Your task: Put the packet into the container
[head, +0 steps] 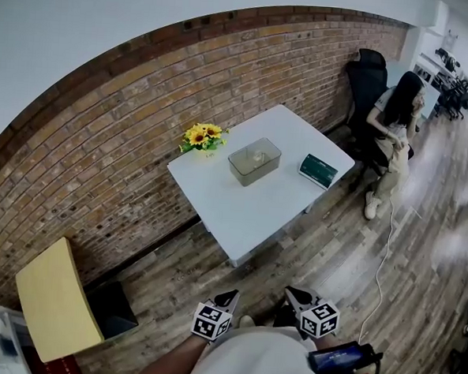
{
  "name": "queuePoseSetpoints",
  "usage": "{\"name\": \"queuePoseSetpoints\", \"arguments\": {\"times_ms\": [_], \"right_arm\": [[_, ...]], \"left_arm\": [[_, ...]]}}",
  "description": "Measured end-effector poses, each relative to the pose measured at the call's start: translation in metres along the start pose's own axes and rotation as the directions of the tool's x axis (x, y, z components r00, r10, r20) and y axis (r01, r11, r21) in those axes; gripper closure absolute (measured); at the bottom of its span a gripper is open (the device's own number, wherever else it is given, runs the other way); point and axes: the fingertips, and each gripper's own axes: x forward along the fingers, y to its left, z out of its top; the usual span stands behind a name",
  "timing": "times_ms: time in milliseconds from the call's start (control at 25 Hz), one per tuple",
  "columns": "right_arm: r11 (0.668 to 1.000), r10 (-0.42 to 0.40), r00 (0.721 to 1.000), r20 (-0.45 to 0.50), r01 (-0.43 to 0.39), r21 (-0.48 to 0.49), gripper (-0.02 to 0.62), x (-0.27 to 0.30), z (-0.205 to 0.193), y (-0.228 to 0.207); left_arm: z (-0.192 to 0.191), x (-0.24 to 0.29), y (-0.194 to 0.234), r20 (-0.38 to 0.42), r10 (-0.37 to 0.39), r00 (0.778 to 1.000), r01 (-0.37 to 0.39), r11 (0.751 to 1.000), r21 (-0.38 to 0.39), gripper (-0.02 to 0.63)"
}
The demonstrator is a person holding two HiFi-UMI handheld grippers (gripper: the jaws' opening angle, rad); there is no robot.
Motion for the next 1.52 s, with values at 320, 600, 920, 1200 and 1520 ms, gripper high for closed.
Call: {"name": "queuePoseSetpoints", "arguments": {"times_ms": [320, 600, 920, 1200, 1520], "right_arm": [[0.999, -0.038, 0.999, -0.032, 0.039, 0.021, 0.589, -0.001, -0.005, -0.015], [0.998, -0.043, 0.999, -0.031, 0.044, 0.041, 0.589, 0.003, 0.006, -0.037], [0.998, -0.03, 0.999, -0.025, 0.031, 0.053, 0.589, 0.009, 0.023, -0.071], [0.999, -0.012, 1.0, -0.006, 0.012, 0.047, 0.589, 0.014, 0.05, -0.117], [0.999, 0.025, 1.0, 0.009, -0.025, 0.036, 0.589, 0.02, 0.079, -0.168]], "left_arm": [[-0.002, 0.011, 0.0, -0.014, -0.014, 1.0, 0.014, 1.0, -0.01, 0.597], [0.011, 0.027, -0.004, -0.027, -0.016, 1.0, 0.016, 1.0, -0.007, 0.597], [0.039, 0.053, -0.003, -0.041, -0.001, 0.999, 0.002, 1.0, 0.011, 0.597], [0.074, 0.089, -0.005, -0.04, 0.016, 0.999, -0.015, 1.0, 0.027, 0.597], [0.119, 0.132, -0.008, -0.034, 0.053, 0.998, -0.051, 0.998, 0.046, 0.597]]}}
